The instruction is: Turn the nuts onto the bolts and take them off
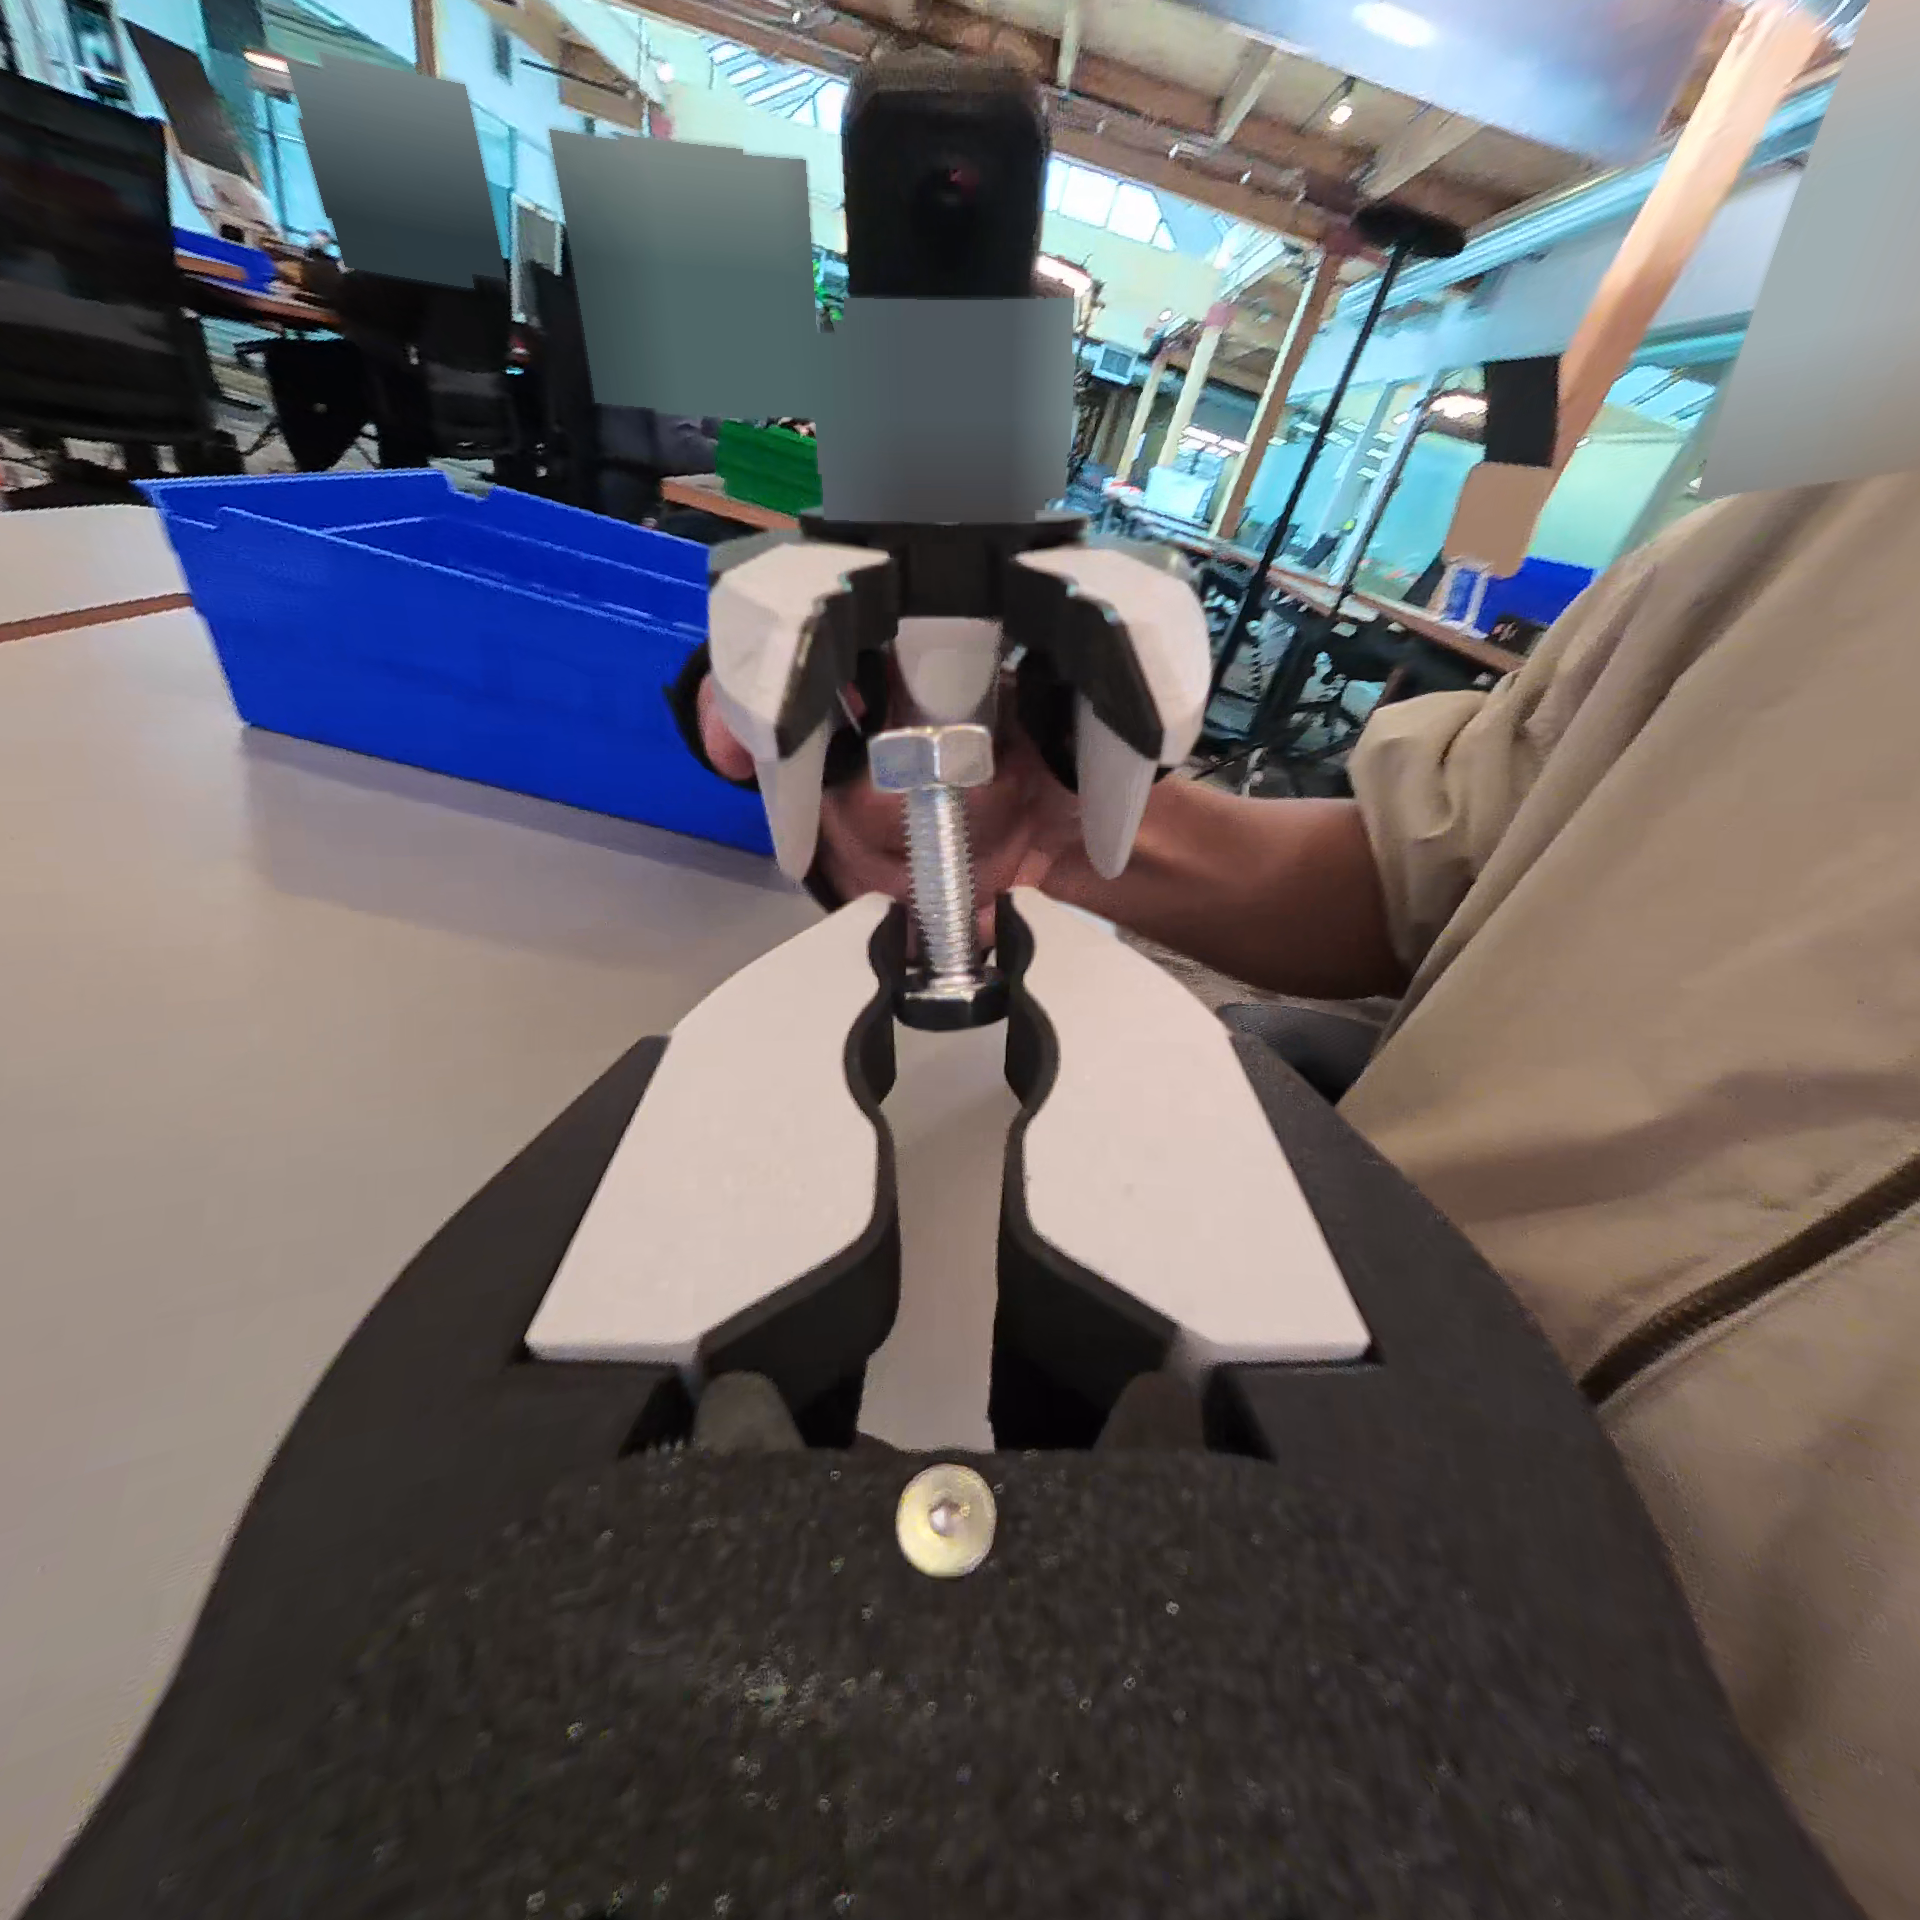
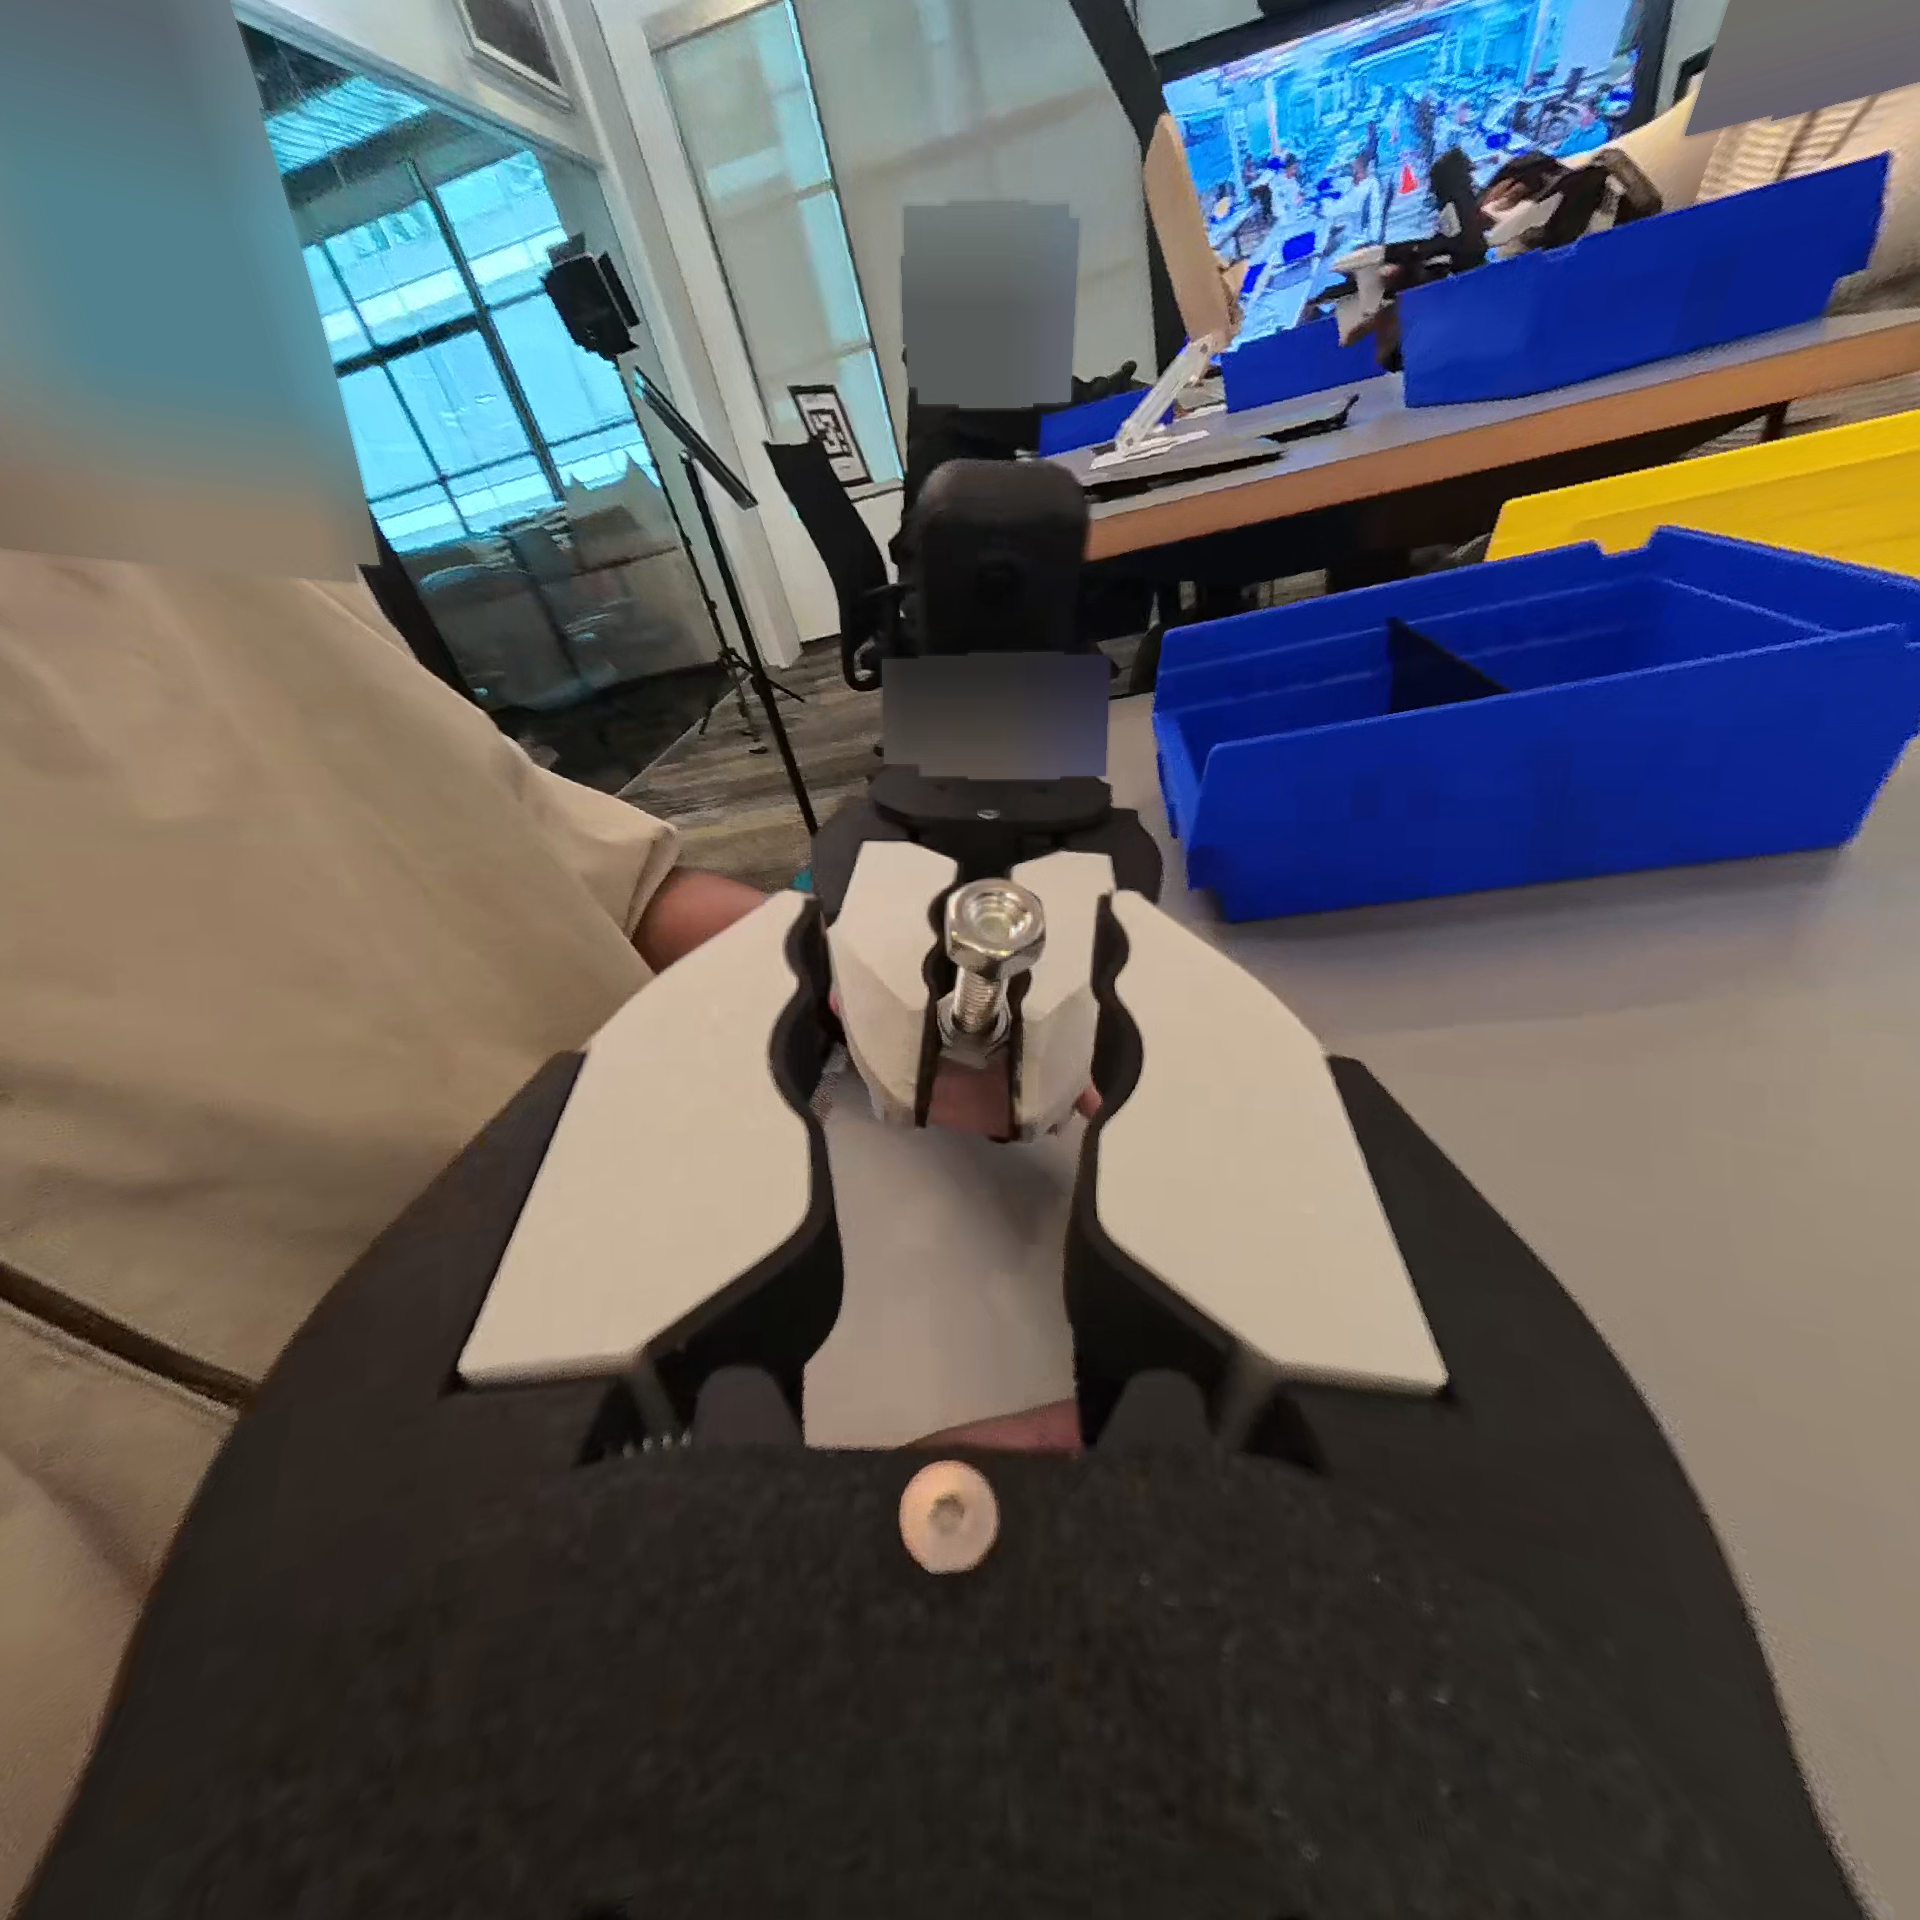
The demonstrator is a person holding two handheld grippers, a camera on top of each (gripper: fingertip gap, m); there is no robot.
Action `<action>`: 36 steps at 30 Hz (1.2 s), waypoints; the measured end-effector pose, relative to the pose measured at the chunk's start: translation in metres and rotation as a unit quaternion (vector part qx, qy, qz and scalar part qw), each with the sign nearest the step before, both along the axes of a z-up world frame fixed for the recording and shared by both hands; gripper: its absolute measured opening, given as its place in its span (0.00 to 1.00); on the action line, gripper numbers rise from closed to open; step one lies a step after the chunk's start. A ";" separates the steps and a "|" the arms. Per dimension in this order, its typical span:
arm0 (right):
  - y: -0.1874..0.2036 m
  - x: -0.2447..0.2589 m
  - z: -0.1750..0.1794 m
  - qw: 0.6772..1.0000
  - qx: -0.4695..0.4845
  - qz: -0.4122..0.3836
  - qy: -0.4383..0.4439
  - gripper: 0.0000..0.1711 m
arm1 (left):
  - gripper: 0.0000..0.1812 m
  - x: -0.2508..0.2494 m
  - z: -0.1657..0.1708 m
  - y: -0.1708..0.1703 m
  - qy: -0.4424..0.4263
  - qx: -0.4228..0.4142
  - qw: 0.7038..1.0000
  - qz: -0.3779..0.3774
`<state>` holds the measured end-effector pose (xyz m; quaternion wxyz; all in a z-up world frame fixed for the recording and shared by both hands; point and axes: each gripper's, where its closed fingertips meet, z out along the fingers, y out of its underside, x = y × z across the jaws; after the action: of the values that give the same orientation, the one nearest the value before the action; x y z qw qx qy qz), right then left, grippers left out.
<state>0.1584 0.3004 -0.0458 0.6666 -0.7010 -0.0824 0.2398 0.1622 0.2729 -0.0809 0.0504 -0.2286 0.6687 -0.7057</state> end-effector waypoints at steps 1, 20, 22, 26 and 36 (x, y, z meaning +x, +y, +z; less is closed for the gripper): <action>0.001 -0.003 0.000 1.000 0.004 0.006 0.004 0.28 | 0.09 -0.001 0.001 0.000 0.003 -0.007 1.000 -0.005; 0.001 -0.016 0.007 0.999 0.029 0.014 0.032 0.30 | 0.09 -0.006 0.007 0.001 -0.001 -0.025 0.999 -0.020; -0.004 -0.014 0.006 0.999 0.028 0.006 0.031 0.30 | 0.09 -0.004 0.010 0.008 -0.001 -0.031 0.999 -0.013; -0.009 -0.006 0.006 0.999 0.029 -0.011 0.032 0.28 | 0.09 -0.003 0.013 0.012 -0.004 -0.037 0.999 -0.010; 0.000 -0.019 0.008 0.999 0.032 0.003 0.033 0.32 | 0.09 -0.007 0.012 0.006 -0.004 -0.038 0.999 -0.022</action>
<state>0.1389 0.3003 -0.0374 0.6903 -0.6709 -0.0695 0.2620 0.1552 0.2789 -0.0685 0.0282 -0.2128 0.6459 -0.7327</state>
